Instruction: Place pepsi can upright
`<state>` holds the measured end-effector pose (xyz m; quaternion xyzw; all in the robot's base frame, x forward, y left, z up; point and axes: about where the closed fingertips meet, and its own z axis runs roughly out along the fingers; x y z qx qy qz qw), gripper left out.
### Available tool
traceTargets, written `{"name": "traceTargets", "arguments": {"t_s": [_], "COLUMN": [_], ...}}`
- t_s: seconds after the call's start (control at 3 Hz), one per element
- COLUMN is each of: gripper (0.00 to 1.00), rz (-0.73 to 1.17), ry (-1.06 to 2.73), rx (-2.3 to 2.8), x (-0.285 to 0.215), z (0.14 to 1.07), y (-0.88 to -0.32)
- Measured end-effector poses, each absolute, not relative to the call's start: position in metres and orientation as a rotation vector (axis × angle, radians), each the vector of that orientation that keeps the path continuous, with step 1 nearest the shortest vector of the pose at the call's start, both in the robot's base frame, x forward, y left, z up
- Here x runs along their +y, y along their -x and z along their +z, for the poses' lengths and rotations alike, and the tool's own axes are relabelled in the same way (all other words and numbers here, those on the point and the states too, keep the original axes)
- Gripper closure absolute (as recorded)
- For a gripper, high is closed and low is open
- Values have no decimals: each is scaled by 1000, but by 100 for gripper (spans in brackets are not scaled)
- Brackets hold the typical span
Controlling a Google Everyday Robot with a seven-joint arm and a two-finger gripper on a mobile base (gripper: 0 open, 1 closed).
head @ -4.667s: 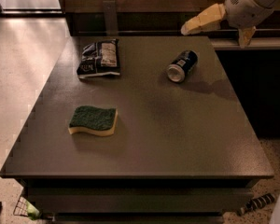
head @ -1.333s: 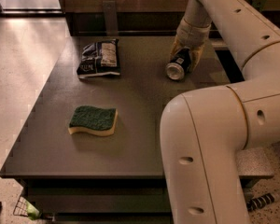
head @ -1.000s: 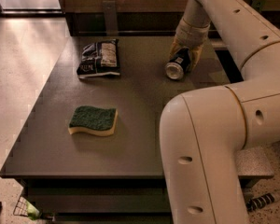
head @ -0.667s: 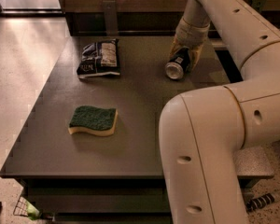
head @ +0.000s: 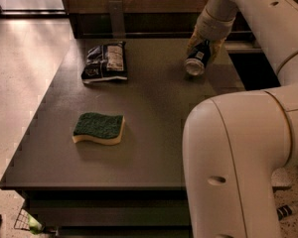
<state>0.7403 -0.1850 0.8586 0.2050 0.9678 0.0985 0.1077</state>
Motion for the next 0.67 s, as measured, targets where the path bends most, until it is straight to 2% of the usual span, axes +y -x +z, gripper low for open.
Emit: {"name": "traceTargets", "arguments": {"t_s": [0.67], "gripper": [100], "rz": [488], "ry": [-229], "rx": [2655], "x": [-203], "z": [907], "y": [-745]}}
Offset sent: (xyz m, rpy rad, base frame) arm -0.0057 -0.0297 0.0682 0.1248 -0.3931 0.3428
